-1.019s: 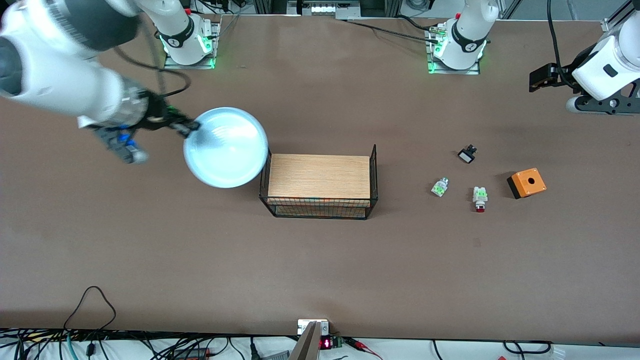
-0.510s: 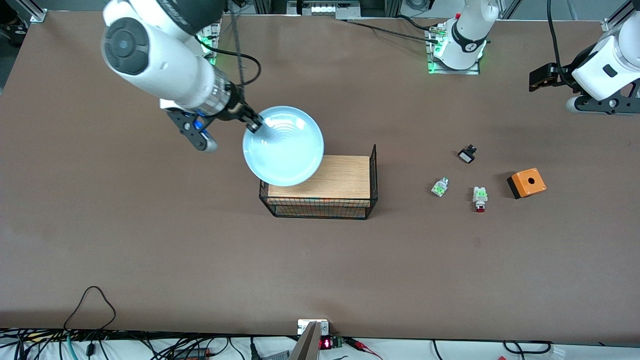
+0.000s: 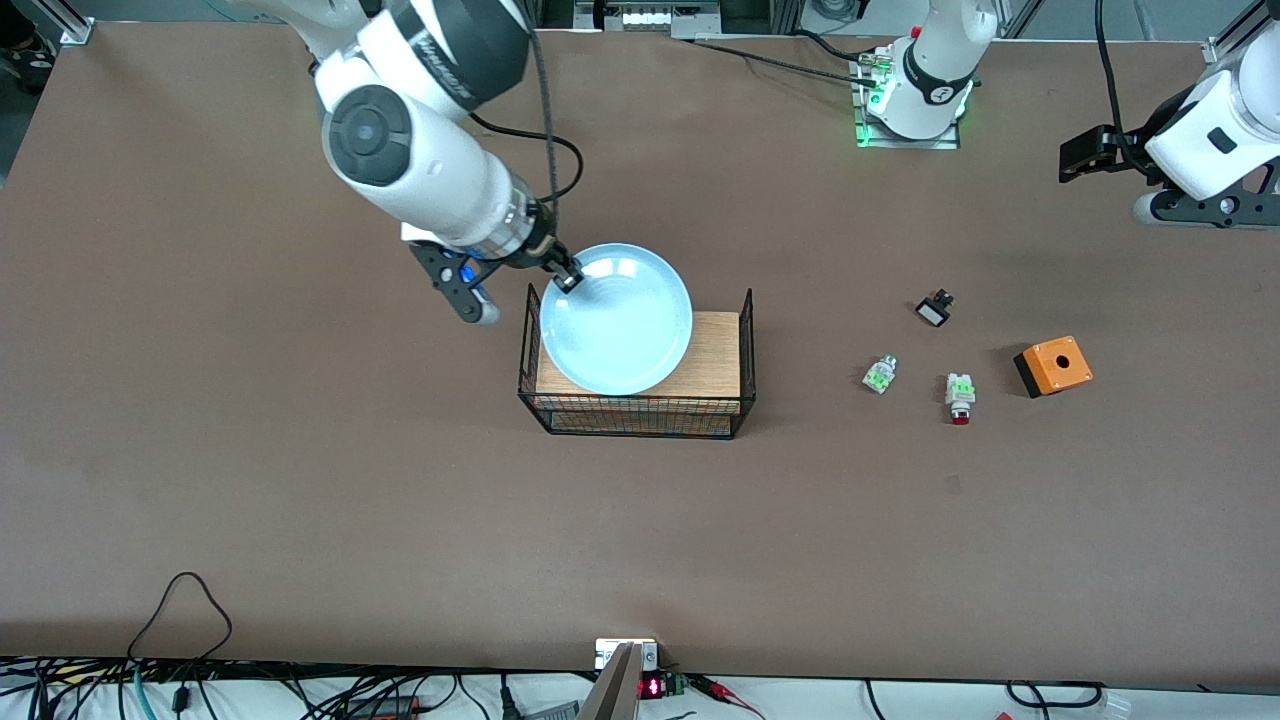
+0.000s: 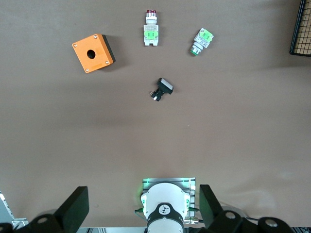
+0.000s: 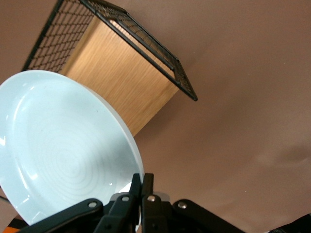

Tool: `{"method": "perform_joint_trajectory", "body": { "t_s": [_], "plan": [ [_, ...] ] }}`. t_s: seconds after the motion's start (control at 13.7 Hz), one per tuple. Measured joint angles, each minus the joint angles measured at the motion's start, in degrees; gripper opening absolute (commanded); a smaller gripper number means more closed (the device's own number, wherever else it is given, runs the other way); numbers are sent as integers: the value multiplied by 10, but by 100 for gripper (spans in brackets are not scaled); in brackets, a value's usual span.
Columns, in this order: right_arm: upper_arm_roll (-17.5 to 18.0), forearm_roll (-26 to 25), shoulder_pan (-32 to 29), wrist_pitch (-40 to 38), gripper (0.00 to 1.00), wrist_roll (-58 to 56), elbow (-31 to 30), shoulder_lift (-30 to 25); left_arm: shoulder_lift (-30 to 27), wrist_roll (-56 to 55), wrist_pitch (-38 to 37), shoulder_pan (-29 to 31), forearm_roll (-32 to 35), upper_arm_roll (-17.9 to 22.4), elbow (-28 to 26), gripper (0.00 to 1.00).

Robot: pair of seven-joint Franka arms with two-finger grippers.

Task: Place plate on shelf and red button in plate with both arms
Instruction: 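Lower the plate onto the wooden block, open the right gripper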

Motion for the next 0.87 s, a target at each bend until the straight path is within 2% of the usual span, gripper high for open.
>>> {"method": "perform_joint_trajectory", "body": {
  "t_s": [0.87],
  "plan": [
    [-5,-29,25,38,0,9,-2,59,-13,0,-22,0,0,-3,1,100]
  ]
}}
